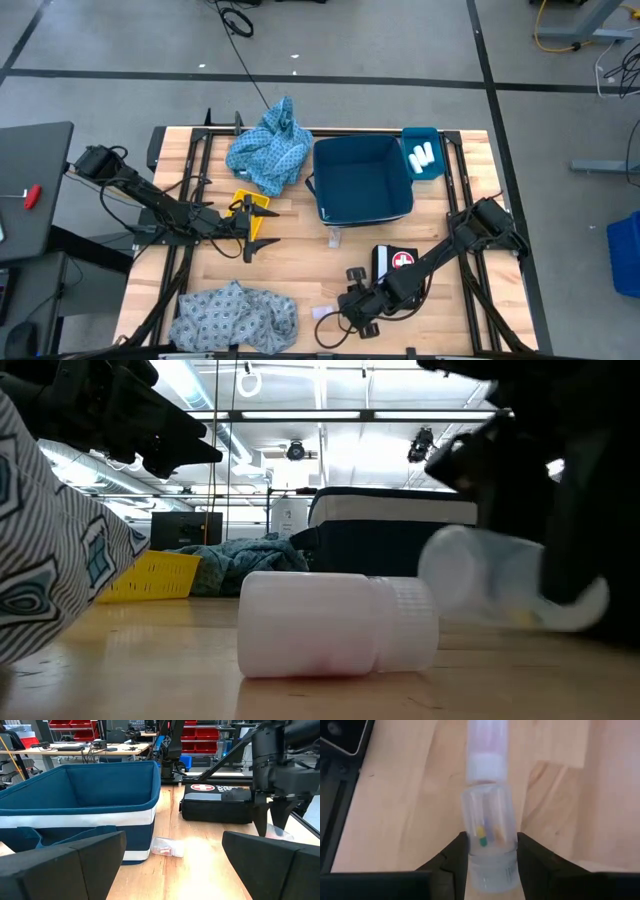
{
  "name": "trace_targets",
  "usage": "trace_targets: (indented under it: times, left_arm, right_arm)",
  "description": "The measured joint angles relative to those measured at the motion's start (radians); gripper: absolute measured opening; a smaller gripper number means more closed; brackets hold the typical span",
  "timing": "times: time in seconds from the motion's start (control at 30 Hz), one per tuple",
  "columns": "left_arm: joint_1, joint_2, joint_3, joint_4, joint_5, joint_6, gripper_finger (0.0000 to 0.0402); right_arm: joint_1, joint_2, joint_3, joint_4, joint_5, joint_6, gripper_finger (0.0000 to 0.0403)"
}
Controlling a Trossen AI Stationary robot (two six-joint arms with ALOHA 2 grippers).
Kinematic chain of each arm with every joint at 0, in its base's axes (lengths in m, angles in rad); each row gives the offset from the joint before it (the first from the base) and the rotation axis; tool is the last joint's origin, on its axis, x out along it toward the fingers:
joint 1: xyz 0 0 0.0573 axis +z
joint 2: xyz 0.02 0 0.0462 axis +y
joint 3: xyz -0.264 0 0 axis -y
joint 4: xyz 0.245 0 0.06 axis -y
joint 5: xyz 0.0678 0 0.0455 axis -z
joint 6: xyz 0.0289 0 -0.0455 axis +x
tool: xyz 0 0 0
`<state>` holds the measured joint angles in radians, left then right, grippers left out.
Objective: Pick & place medical supplies in basket/bin
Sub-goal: Put the bottom right transparent pill bottle into the yellow bin
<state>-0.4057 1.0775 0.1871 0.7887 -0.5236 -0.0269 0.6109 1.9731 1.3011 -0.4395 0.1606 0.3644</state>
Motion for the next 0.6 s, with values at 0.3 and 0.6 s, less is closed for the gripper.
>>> trace_targets:
  times: [0.3,0.6]
  left_arm:
    - [0.000,0.000,0.000,0.020,0.001,0.006,0.0334]
    - [-0.001,0.000,-0.001,0.103,0.038,0.035,0.0334]
  right_arm:
    - [-0.057,-0.061,0.068,-0.063,0.231,-0.109,0.0132]
    - [-0.187,-0.134,0.066,0.263,0.412,-0.381,0.0132]
